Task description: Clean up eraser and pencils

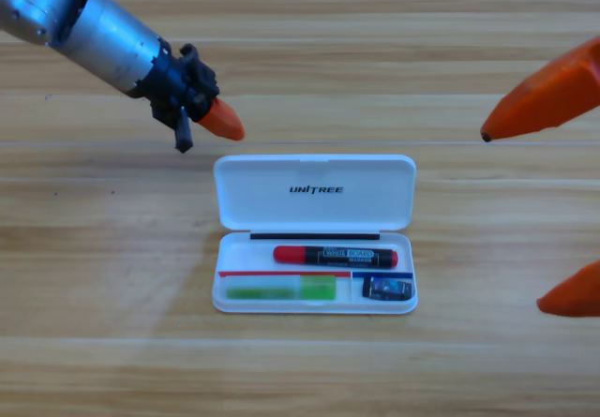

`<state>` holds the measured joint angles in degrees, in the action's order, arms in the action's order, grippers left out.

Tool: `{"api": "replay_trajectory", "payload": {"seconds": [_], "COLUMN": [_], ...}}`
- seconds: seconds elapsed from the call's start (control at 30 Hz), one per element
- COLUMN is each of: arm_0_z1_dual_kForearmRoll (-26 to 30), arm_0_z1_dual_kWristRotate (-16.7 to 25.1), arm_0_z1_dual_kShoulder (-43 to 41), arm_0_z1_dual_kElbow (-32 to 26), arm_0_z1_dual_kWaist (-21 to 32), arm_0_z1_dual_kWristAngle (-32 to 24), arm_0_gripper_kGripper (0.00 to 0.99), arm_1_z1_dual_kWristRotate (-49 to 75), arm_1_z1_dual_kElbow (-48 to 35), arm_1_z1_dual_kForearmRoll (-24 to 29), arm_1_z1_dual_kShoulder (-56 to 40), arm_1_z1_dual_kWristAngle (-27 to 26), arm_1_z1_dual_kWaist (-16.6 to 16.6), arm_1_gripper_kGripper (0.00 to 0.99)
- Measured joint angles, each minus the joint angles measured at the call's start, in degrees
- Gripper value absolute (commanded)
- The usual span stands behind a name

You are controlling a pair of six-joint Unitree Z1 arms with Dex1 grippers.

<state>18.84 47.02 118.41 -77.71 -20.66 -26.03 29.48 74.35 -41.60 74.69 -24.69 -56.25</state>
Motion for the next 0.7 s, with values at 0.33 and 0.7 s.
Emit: {"api": "replay_trajectory", "payload": {"seconds": [0.33,0.7], "arm_0_z1_dual_kForearmRoll": [2.47,6.29], "arm_0_z1_dual_kWristRotate": [1.28,4.02], "arm_0_z1_dual_kShoulder": [2.29,2.29], "arm_0_z1_dual_kElbow": [0.00,1.43], "arm_0_z1_dual_kWaist": [-0.77,-2.60], "arm_0_z1_dual_kWristAngle": [-5.17,-8.18], "arm_0_gripper_kGripper": [0.000,0.000], "arm_1_z1_dual_kWristRotate": [0.00,0.00], "arm_1_z1_dual_kElbow": [-0.13,-0.25], "arm_1_z1_dual_kForearmRoll": [0.26,0.27], "arm_1_z1_dual_kShoulder": [0.00,0.00], "arm_1_z1_dual_kWristAngle": [-0.13,-0.18], "arm_1_z1_dual_kWaist": [0.00,0.00], "arm_1_gripper_kGripper": [0.933,0.933]}}
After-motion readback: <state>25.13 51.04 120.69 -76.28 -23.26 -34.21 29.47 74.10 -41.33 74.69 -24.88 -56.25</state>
